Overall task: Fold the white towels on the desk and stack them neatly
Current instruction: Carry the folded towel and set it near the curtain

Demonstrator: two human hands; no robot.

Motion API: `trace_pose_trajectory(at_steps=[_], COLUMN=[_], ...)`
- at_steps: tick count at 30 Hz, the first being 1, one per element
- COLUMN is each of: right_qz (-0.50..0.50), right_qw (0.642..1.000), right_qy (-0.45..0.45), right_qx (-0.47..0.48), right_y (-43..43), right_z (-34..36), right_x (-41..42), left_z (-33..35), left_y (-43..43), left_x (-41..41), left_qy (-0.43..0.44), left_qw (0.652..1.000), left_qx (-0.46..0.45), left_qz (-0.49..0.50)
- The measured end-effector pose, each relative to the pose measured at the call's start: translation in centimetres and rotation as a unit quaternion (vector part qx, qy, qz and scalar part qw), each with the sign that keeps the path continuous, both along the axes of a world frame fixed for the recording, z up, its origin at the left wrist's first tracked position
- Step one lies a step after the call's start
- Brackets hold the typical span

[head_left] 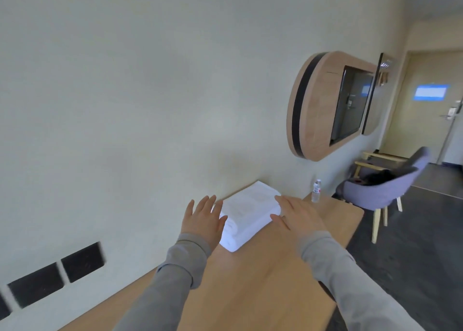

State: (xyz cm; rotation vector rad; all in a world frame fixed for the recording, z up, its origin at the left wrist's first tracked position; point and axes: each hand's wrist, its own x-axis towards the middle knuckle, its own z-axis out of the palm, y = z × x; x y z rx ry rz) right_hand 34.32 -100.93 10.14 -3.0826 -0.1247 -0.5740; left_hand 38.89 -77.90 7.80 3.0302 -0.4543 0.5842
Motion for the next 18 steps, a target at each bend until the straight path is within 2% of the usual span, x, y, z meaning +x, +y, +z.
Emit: trace_pose_trajectory(at_steps=[9, 13, 18], right_qz=[0.012, 0.021, 0.058], right_qw=[1.0, 1.0, 0.998], right_qy=[-0.007, -0.004, 0.025], right_qx=[0.0, -0.011, -0.017], right_y=[-4.9, -6.0, -6.8], right_z=[-0.8, -1.2, -2.1], right_x=[11.5, 15.3, 19.8], left_z=[-1.5, -2.4, -3.6], left_y=[-4.3, -5.4, -5.2], left_x=[11.4, 14.2, 16.8], left_qy=[-0.007, 0.003, 0.005], left_qw=[0.999, 0.998, 0.999], left_qx=[-0.025, -0.046, -0.03], left_qz=[0.031, 0.036, 0.04])
